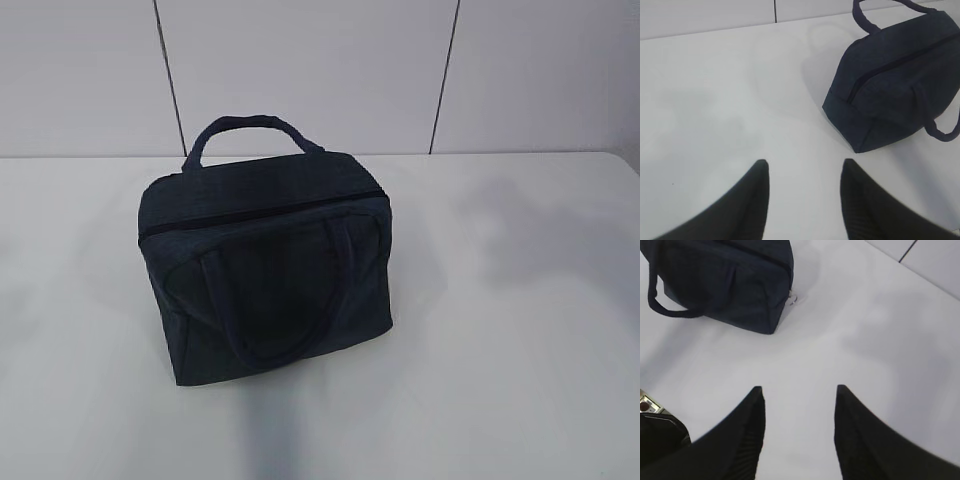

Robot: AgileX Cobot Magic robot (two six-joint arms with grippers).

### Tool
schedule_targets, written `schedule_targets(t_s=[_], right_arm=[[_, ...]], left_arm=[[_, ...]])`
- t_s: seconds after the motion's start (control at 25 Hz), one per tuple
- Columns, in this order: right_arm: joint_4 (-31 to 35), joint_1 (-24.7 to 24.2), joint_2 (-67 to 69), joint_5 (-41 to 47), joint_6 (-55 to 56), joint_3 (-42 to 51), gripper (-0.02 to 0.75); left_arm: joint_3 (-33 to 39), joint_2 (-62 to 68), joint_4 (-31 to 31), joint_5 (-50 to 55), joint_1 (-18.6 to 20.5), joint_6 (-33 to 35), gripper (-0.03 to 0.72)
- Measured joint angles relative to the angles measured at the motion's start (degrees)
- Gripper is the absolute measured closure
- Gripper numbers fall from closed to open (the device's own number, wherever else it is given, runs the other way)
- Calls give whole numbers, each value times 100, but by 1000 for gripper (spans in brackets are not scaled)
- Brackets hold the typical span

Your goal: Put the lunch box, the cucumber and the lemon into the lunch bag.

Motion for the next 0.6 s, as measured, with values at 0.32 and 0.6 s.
schedule_targets(t_s=[0.32,0.6], right_arm=[[-157,0,-1506,-290,957,1437,405],[-1149,0,-2887,-21,2049,2226,404]], left_arm=[[838,-957,-113,8,0,-465,349],[1221,-1507,-83,25,0,-606,349]])
